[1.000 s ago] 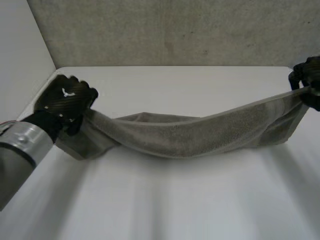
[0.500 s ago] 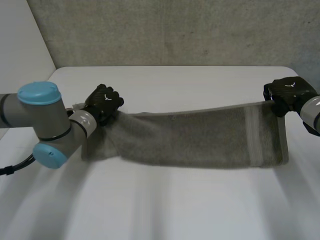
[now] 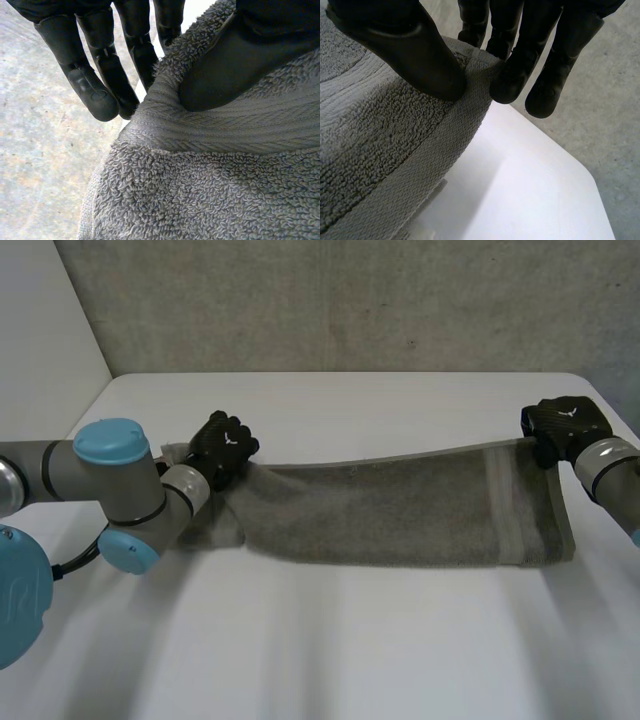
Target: Fold the towel.
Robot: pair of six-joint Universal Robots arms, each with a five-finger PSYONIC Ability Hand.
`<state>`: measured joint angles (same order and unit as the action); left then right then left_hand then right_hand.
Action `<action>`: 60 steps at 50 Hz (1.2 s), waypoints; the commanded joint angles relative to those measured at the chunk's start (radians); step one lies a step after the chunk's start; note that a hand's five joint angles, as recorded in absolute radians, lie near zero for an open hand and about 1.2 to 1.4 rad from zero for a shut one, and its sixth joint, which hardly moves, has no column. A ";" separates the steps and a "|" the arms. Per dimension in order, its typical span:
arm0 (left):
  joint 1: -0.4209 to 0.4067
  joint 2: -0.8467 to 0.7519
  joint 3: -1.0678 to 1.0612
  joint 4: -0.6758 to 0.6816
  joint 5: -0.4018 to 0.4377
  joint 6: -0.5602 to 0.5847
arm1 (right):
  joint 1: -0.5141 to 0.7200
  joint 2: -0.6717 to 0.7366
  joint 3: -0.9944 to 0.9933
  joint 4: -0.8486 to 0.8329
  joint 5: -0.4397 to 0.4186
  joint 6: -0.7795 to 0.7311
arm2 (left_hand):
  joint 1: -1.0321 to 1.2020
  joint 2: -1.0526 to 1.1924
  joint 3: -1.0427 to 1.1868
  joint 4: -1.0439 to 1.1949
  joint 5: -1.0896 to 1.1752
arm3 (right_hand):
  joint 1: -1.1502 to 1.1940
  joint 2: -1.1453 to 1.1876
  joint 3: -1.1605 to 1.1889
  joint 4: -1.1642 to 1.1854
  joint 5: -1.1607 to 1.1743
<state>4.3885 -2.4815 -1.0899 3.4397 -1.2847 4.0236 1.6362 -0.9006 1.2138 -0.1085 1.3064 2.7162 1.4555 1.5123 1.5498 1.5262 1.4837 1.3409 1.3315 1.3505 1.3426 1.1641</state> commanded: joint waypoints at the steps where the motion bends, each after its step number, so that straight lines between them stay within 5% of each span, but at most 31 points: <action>1: -0.001 -0.030 0.034 0.026 -0.007 -0.001 | 0.007 0.025 -0.010 -0.010 0.019 -0.001 | -0.106 -0.163 -0.200 -0.177 -0.309 | 0.055 0.065 0.046 0.054 0.058; 4: -0.003 -0.033 0.038 0.029 -0.005 -0.001 | 0.013 0.034 -0.016 -0.017 0.027 -0.001 | -0.194 -0.251 -0.288 -0.265 -0.397 | 0.055 0.065 0.046 0.054 0.058; 10: -0.021 -0.034 0.025 0.035 -0.005 0.003 | 0.020 0.054 -0.037 -0.017 0.037 -0.001 | -0.964 -1.021 -1.058 -1.035 -1.167 | 0.055 0.065 0.046 0.054 0.058; 11: -0.026 -0.033 0.025 0.041 -0.011 0.003 | 0.027 0.052 -0.037 -0.017 0.039 -0.001 | -1.210 -1.267 -1.304 -1.281 -1.413 | -0.481 -0.472 -0.491 -0.483 -0.479; 12: -0.026 -0.033 0.025 0.041 -0.011 0.003 | 0.027 0.052 -0.037 -0.017 0.039 -0.001 | -1.213 -1.269 -1.307 -1.283 -1.415 | -0.487 -0.477 -0.496 -0.488 -0.484; 13: -0.027 -0.030 0.024 0.045 -0.016 0.003 | 0.033 0.046 -0.034 -0.017 0.045 -0.001 | -1.281 -1.338 -1.375 -1.352 -1.484 | -0.926 -0.916 -0.935 -0.927 -0.923; 14: -0.029 -0.024 0.022 0.048 -0.030 0.003 | 0.036 0.042 -0.030 -0.016 0.056 0.000 | -1.281 -1.338 -1.375 -1.352 -1.484 | -1.093 -1.083 -1.102 -1.094 -1.090; 24: -0.020 0.133 -0.042 0.053 -0.134 -0.035 | 0.033 -0.134 0.068 -0.019 0.051 0.005 | -1.281 -1.338 -1.375 -1.352 -1.484 | -1.109 -1.100 -1.119 -1.111 -1.107; 39: 0.042 0.472 -0.471 -0.014 -0.120 -0.317 | -0.031 -0.389 0.358 0.052 -0.104 -0.006 | -1.122 -1.179 -1.216 -1.192 -1.324 | -0.845 -0.836 -0.855 -0.847 -0.843; 49: 0.049 0.480 -0.602 -0.047 -0.120 -0.328 | -0.139 -0.411 0.527 0.079 -0.209 -0.107 | -1.092 -1.149 -1.187 -1.163 -1.295 | -0.795 -0.786 -0.805 -0.797 -0.793; 60: 0.054 0.415 -0.604 0.021 -0.123 -0.325 | -0.202 -0.356 0.558 0.070 -0.226 -0.157 | -1.078 -1.134 -1.172 -1.148 -1.280 | -0.757 -0.747 -0.766 -0.759 -0.755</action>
<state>4.4419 -2.0171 -1.7029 3.4134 -1.4064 3.6941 1.4560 -1.3024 1.7709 -0.0289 1.0799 2.5792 0.3933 0.3927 0.3968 0.3885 0.4028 0.5561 0.5455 0.5519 0.5497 0.3847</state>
